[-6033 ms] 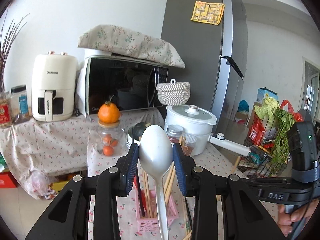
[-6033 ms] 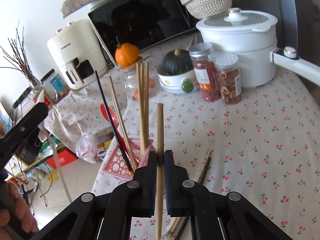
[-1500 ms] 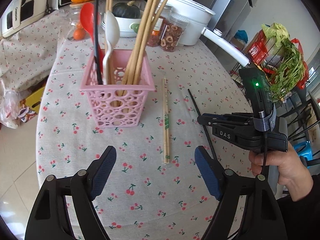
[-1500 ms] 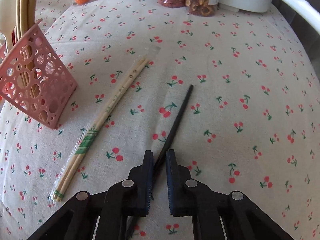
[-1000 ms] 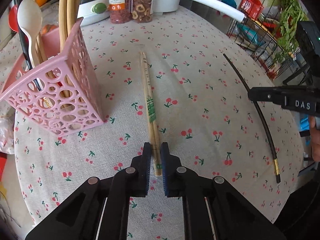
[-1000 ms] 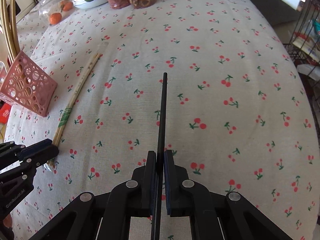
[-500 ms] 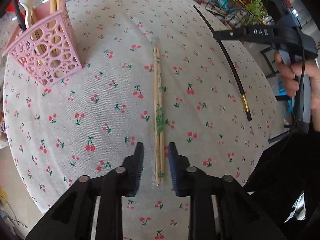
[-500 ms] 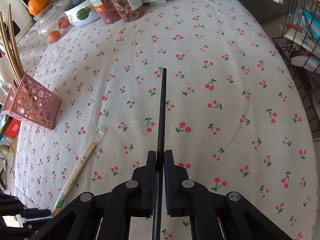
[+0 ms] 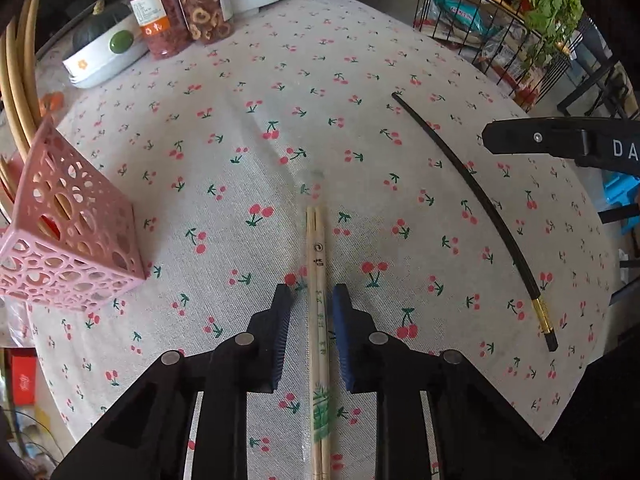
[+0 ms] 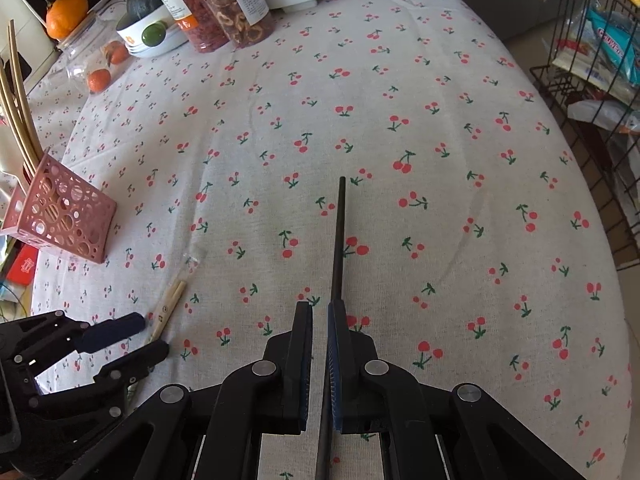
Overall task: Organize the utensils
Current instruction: 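Grasp the paper-wrapped chopstick pair with the left gripper while the right gripper lifts the black chopstick, then carry the wrapped chopsticks and the black chopstick upright above the pink basket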
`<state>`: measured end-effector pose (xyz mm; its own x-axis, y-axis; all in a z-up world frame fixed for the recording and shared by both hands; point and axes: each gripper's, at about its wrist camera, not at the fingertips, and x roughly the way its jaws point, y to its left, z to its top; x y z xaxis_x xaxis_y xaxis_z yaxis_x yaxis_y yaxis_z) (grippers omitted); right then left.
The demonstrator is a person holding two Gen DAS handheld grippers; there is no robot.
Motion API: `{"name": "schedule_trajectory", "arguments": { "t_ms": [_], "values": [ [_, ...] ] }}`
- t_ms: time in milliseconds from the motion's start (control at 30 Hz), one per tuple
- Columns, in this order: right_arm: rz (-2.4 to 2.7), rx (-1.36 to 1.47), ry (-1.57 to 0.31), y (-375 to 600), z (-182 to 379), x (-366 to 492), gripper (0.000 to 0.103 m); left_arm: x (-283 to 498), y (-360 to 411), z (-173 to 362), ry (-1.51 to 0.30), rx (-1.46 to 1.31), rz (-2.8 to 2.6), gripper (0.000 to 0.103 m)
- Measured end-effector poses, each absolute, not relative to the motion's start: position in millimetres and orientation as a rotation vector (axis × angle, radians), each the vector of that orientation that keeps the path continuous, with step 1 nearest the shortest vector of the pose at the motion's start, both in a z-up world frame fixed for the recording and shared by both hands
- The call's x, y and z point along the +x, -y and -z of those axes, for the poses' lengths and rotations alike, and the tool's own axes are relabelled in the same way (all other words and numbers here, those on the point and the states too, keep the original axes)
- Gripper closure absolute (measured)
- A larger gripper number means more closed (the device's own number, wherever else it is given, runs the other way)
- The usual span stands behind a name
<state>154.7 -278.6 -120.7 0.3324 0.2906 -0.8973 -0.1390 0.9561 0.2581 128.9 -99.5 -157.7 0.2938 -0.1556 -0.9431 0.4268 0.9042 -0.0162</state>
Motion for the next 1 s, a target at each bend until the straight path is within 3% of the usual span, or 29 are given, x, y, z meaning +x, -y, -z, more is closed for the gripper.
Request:
{"name": "schedule_trajectory", "arguments": {
  "t_ms": [67, 333, 433, 500, 567, 667, 733, 800, 1000],
  "values": [
    [-0.277, 0.140, -1.196, 277, 119, 153, 0.098, 126, 98, 158, -1.215, 0.262, 0.394, 0.092],
    [-0.289, 0.119, -1.199, 264, 119, 148, 0.097, 103, 74, 132, -1.168, 0.173, 0.398, 0.093],
    [-0.260, 0.100, -1.212, 263, 125, 152, 0.088, 94, 64, 114, -1.127, 0.132, 0.410, 0.093],
    [-0.234, 0.089, -1.211, 263, 129, 156, 0.063, 88, 57, 103, -1.103, 0.102, 0.416, 0.093],
    [-0.218, 0.077, -1.215, 263, 133, 161, 0.056, 83, 51, 93, -1.076, 0.082, 0.417, 0.093],
    [-0.206, 0.057, -1.255, 259, 145, 168, 0.059, 74, 42, 80, -1.029, 0.072, 0.412, 0.093],
    [-0.187, 0.039, -1.284, 256, 154, 172, 0.073, 70, 37, 73, -1.007, 0.055, 0.409, 0.093],
    [-0.169, -0.016, -1.272, 251, 155, 174, 0.097, 69, 31, 67, -0.982, 0.034, 0.405, 0.093],
    [-0.159, -0.041, -1.248, 244, 152, 171, 0.098, 63, 10, 33, -0.840, -0.050, 0.383, 0.093]
  ]
}}
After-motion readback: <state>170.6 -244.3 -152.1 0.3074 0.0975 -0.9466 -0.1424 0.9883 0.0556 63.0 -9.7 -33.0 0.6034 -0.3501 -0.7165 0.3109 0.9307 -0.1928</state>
